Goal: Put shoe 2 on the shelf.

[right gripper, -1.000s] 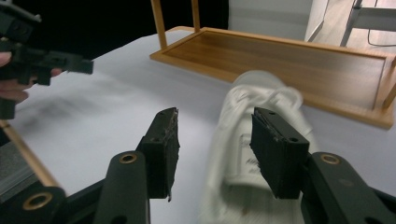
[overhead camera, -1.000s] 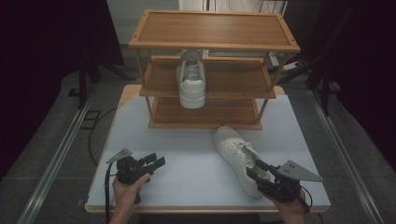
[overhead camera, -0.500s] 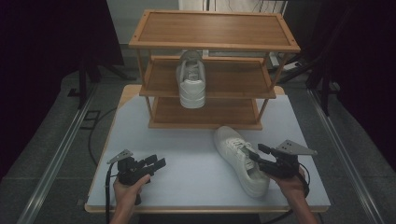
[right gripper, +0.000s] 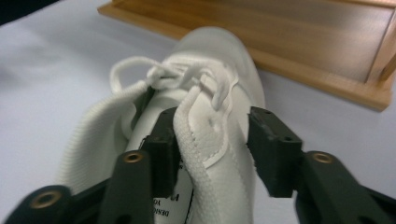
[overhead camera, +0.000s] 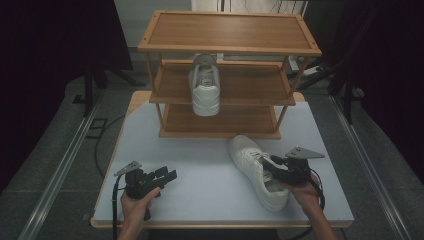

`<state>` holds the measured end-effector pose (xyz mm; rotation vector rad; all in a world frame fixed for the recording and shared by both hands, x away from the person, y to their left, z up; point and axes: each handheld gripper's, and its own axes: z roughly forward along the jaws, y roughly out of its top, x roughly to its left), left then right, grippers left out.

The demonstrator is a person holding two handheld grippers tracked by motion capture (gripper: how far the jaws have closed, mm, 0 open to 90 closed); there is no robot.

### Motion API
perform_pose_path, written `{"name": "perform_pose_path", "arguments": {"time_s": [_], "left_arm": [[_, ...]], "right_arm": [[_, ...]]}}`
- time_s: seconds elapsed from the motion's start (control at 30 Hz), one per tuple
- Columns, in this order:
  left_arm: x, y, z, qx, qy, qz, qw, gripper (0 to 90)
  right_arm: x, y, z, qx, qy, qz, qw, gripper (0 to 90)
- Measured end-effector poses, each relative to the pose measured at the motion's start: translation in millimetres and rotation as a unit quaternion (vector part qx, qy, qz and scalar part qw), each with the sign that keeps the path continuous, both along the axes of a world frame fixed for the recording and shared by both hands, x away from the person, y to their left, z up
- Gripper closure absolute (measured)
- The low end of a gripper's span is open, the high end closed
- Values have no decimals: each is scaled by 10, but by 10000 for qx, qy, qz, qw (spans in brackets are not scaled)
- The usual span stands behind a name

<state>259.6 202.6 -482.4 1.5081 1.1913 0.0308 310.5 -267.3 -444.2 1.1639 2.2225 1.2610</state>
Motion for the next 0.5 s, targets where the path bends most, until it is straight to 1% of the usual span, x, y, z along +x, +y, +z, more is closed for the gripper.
{"name": "perform_pose_path", "arguments": {"time_s": [0.03, 0.1, 0.17, 0.2, 0.23, 0.33, 0.4, 0.43, 0.47, 0.5], "left_arm": [[1, 3, -3, -21, 2, 0, 10000, 428], [1, 2, -4, -18, 5, -2, 10000, 429], [1, -1, -6, -15, 9, -5, 10000, 430], [1, -1, -6, -15, 9, -5, 10000, 431], [1, -2, -8, -12, 14, -10, 10000, 431], [0, -1, -8, -15, 16, -8, 10000, 432], [-1, 8, -5, -14, 17, 6, 10000, 432], [-2, 13, -6, -18, 13, 21, 10000, 432], [-1, 22, -13, -42, 32, 40, 10000, 432], [-1, 22, -13, -42, 32, 40, 10000, 432]], "right_arm": [[7, 2, 1, -5, -56, -48, 10000, 659], [4, 3, 7, -73, -128, -67, 9999, 736], [-6, 4, 14, -118, -200, -125, 9997, 787], [-6, 4, 14, -118, -200, -125, 9997, 787], [-9, -2, 14, -60, -195, -152, 9997, 808], [-11, -1, 13, 55, -170, -201, 9996, 818], [-14, 2, 15, 82, -160, -218, 9996, 820], [-18, 6, 17, 125, -140, -251, 9995, 821], [-27, 7, 20, 227, -106, -278, 9993, 822], [-27, 7, 20, 227, -106, -278, 9993, 822]]}}
